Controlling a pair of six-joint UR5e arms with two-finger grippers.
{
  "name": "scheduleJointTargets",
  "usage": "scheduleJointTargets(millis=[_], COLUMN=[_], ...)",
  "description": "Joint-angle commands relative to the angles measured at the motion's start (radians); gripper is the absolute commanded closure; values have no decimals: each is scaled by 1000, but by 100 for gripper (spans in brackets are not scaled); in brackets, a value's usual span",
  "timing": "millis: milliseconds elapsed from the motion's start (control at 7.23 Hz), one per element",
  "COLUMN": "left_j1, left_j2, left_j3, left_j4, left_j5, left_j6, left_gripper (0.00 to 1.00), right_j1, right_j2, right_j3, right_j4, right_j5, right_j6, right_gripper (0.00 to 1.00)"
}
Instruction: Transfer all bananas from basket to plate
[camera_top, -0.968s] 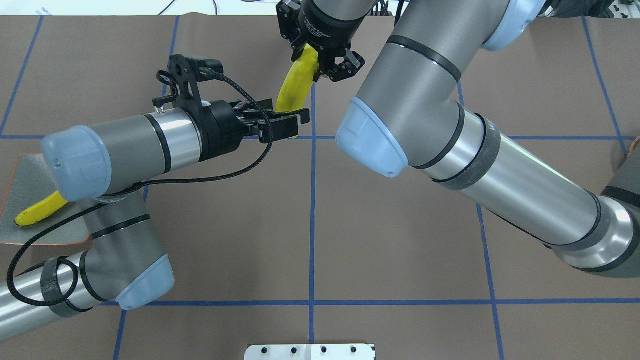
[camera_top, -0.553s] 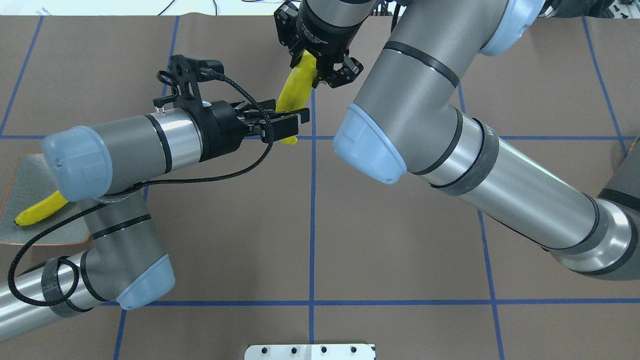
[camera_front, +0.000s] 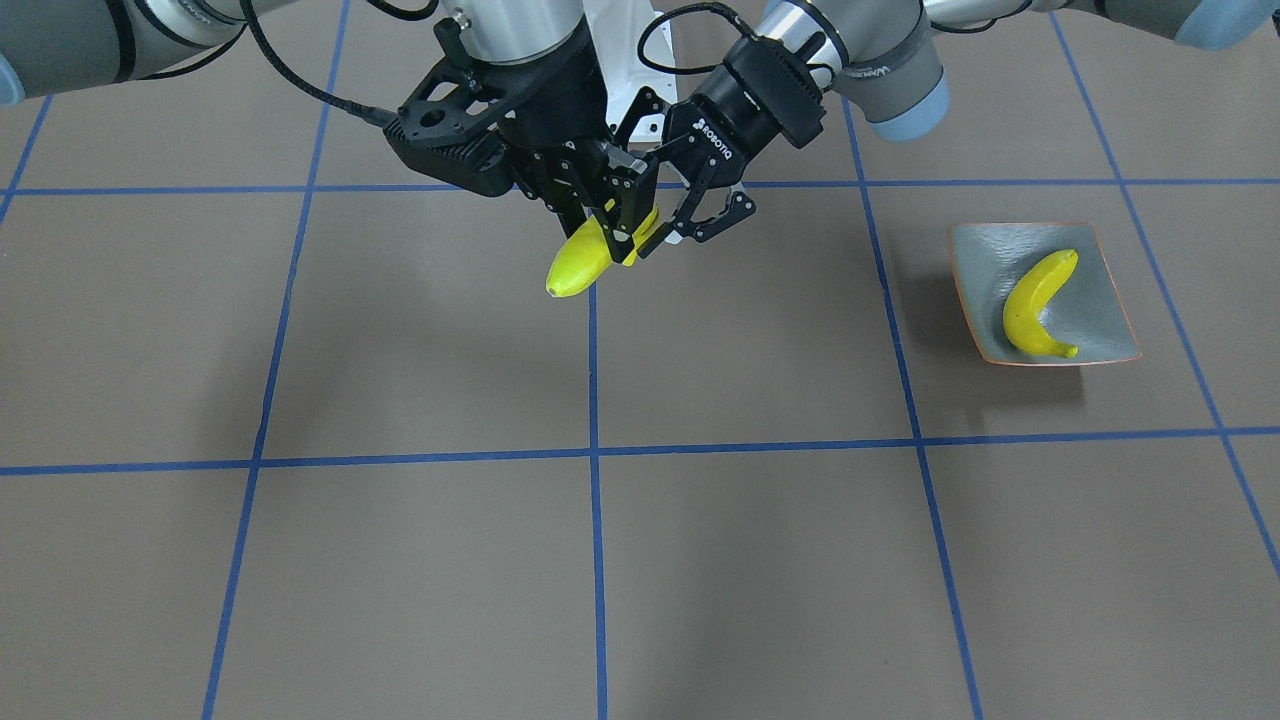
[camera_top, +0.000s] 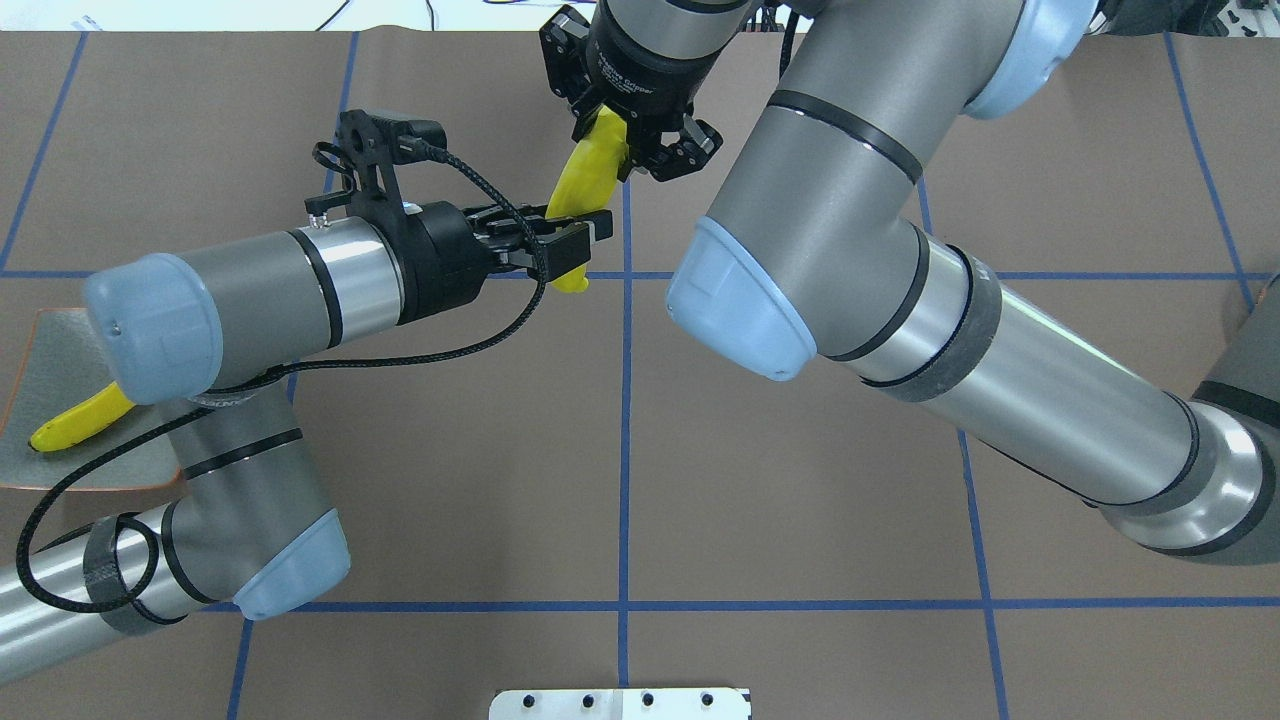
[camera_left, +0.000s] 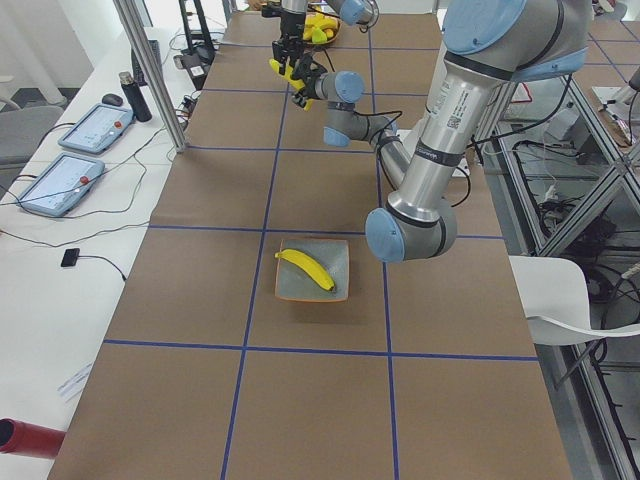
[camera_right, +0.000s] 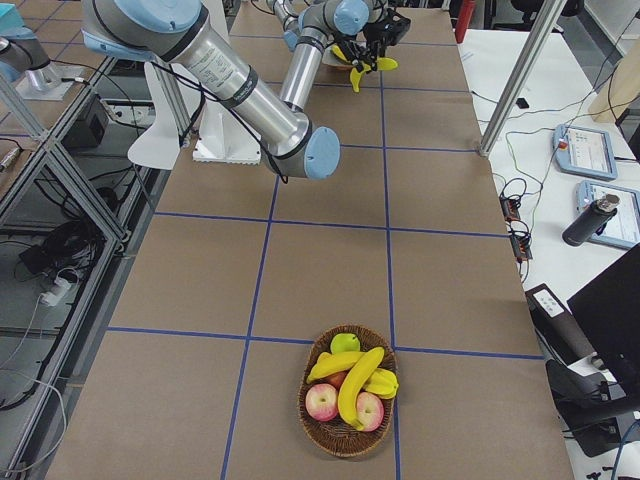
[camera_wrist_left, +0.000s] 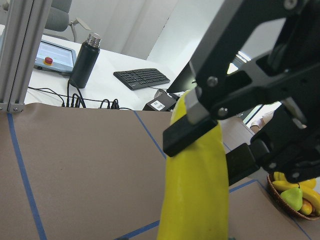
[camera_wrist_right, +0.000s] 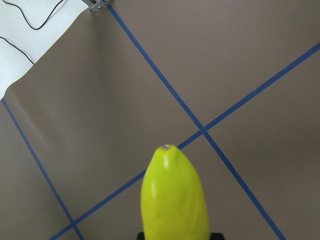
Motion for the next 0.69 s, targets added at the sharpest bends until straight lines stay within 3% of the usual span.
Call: scheduleJointTargets(millis=[0, 138, 277, 415, 553], left_j1=[0, 0, 0, 0, 0], left_j2=[2, 2, 2, 2, 4], left_j3=[1, 1, 1, 1, 1], left_j4=[-28, -28, -28, -26, -28], left_j5=[-1, -1, -1, -1, -1], left_j6=[-2, -2, -3, -5, -6], left_gripper=[100, 100, 100, 100, 100], right_j1=[-2, -2, -2, -2, 0], right_j2=[-2, -2, -5, -13, -18], right_j3=[4, 5, 7, 27, 56], right_j4=[0, 0, 0, 0, -1], right_j5=[2, 0, -9, -16, -17], right_j6=[-17, -24, -70, -87, -109], right_gripper=[91, 74, 29, 0, 0])
